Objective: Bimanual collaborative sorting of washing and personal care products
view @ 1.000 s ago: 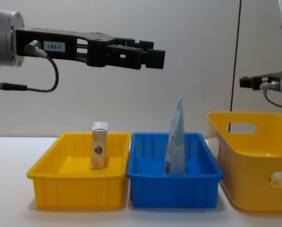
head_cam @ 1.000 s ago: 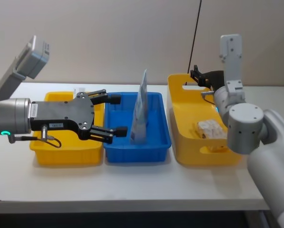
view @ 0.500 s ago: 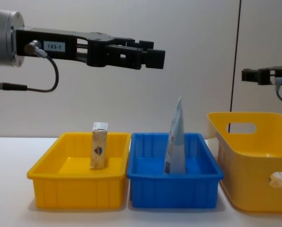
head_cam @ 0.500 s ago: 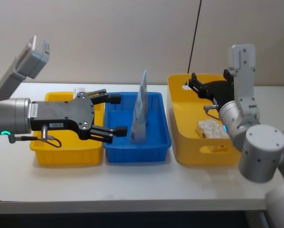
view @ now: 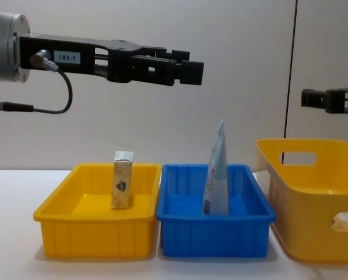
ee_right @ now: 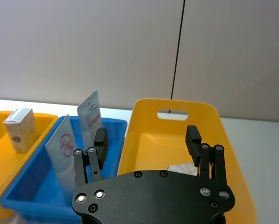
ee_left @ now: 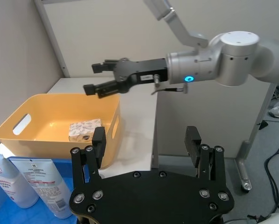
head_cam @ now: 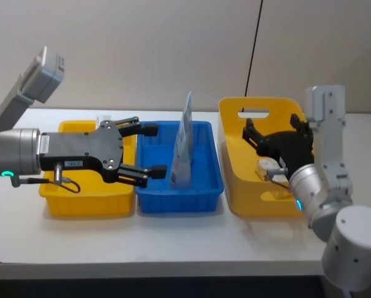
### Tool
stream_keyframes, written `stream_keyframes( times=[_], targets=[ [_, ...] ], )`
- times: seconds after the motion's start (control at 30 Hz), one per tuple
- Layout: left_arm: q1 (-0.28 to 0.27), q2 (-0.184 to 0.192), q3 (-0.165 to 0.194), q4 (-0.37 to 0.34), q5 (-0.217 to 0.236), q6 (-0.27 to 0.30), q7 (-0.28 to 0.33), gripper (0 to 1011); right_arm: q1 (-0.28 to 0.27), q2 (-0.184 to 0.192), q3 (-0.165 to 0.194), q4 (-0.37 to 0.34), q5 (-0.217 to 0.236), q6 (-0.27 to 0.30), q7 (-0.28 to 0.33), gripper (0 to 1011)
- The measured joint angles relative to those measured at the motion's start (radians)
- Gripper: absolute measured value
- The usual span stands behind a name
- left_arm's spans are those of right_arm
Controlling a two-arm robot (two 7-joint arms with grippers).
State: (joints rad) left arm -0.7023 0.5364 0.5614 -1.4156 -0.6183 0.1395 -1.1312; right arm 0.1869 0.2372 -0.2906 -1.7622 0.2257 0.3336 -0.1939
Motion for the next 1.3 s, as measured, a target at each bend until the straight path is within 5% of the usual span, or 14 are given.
stream_keyframes(
  times=[0.27, 0.67, 1.0, 1.3],
  targets=[
    [0.0, 0.0, 0.0, 0.0, 0.0, 0.0, 0.0, 1001, -0.078, -0.002, -0.014, -0.079, 0.002, 0.004, 0.001, 1004],
    [0.0, 0.0, 0.0, 0.0, 0.0, 0.0, 0.0, 1001, -0.125, -0.018, -0.046, -0.109, -0.015, 0.007, 0.005, 1004],
    [0.0, 0.0, 0.0, 0.0, 0.0, 0.0, 0.0, 1001, -0.099, -0.037, -0.076, -0.056, -0.05, 0.009, 0.005, 1004],
    [0.0, 0.0, 0.0, 0.0, 0.0, 0.0, 0.0, 1001, -0.018, -0.048, -0.106, 0.061, -0.087, -0.013, 0.036, 1004]
  ],
)
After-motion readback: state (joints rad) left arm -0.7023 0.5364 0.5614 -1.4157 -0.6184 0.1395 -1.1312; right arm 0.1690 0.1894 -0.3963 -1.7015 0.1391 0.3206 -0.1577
